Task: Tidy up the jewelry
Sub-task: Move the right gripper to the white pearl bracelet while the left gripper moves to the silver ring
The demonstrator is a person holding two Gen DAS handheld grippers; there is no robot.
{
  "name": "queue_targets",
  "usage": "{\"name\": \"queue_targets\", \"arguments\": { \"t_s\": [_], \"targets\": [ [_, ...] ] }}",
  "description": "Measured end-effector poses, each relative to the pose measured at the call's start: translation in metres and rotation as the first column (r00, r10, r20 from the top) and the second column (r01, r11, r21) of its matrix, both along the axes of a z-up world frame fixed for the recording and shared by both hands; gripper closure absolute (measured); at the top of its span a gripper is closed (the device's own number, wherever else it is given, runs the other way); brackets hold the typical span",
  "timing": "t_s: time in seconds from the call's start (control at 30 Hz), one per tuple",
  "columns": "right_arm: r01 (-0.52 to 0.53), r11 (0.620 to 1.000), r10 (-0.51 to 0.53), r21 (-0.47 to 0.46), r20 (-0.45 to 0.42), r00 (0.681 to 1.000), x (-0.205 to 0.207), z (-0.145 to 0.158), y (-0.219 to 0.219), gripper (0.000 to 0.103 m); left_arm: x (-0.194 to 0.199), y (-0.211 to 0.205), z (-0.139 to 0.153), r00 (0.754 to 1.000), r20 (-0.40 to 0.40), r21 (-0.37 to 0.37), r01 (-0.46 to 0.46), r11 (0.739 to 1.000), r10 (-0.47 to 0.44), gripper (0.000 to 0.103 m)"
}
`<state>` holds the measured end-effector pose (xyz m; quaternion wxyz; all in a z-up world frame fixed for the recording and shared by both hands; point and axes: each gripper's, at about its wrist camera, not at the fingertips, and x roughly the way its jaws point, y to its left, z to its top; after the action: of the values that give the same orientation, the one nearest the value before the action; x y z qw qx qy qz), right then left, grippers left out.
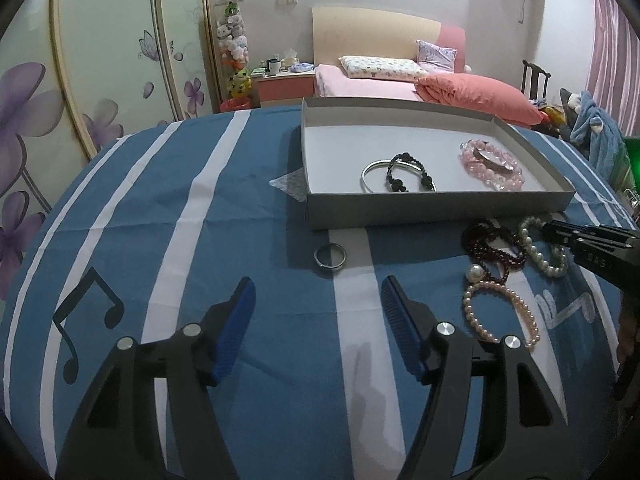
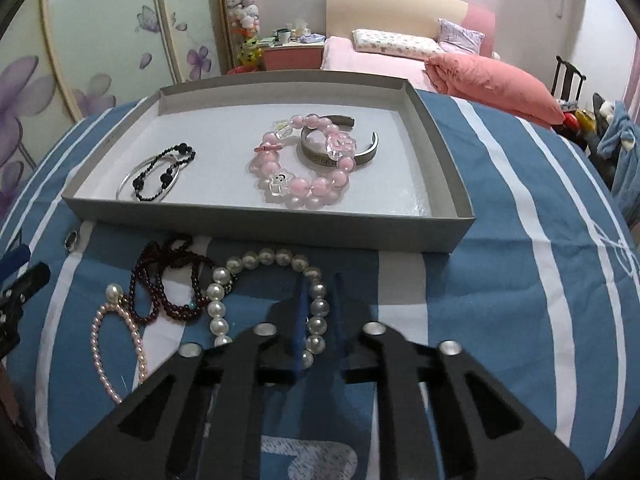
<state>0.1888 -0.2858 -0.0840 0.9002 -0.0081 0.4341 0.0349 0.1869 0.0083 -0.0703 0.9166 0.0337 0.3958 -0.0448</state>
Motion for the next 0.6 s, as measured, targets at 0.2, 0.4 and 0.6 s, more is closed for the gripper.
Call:
{"name": "queue_targets", "arguments": {
  "t_s": [0.2,0.4,0.6],
  "targets": [
    [0.066,0.997,-0.066,0.031,0.008,0.998,-0.001,0.000,-0.019,0.093,0.013,-0.004,-0.005,1.000,-0.030,0.017,0.006,1.000,-0.006,0.039],
    [0.060,0.998,-0.060,0.007,0.026,0.998,-0.002,-0.001,-0.016,0.093,0.033,-0.005,-0.015,0.996,-0.084,0.022,-0.022,1.000,0.024,0.046],
    [0.060,0.998,-0.061,0.022,0.024,0.998,-0.002,0.000,-0.017,0.092,0.047,-0.005,-0.016,0.995,-0.088,0.003,-0.048,0.999,0.048,0.054]
  ]
}}
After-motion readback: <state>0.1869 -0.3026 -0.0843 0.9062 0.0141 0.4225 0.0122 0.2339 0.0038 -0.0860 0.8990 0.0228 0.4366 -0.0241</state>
